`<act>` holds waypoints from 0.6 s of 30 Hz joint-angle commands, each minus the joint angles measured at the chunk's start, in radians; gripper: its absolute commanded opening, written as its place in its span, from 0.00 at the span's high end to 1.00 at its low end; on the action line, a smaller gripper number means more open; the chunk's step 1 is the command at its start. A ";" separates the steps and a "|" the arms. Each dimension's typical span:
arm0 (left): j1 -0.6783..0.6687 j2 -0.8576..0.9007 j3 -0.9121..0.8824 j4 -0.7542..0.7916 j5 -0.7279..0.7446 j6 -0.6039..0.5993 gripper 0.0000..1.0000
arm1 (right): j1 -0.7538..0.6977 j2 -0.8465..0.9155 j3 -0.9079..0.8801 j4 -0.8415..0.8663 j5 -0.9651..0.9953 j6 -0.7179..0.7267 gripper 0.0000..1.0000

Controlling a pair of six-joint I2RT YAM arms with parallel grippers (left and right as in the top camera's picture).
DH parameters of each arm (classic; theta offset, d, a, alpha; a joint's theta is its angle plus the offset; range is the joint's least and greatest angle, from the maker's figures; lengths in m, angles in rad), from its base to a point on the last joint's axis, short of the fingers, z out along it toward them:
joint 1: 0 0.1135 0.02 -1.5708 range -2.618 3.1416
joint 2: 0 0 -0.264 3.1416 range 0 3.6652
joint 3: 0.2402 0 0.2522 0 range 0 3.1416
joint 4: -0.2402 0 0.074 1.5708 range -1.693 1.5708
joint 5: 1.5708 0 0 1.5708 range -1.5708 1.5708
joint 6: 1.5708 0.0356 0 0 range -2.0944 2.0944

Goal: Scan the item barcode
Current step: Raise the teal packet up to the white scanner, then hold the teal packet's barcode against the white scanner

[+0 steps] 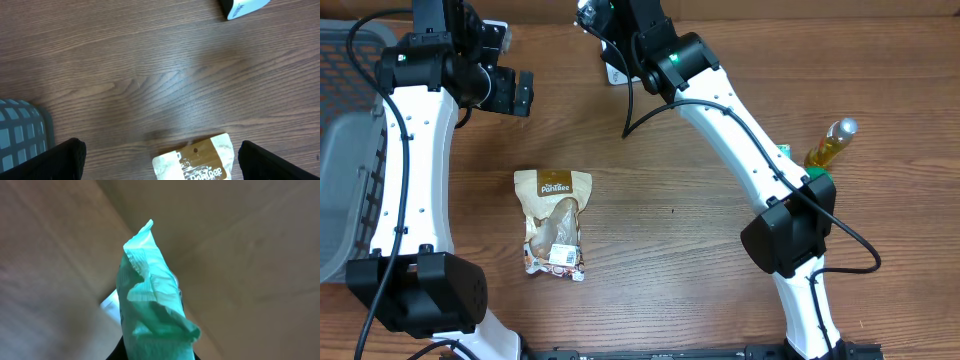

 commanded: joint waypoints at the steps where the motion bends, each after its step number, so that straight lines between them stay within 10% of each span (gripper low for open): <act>1: 0.005 0.005 0.003 0.002 -0.006 -0.013 0.01 | 0.003 0.039 0.012 0.080 0.034 -0.088 0.96; 18: 0.005 0.005 0.003 0.002 -0.006 -0.013 0.00 | -0.011 0.232 0.012 0.620 0.108 -0.162 0.96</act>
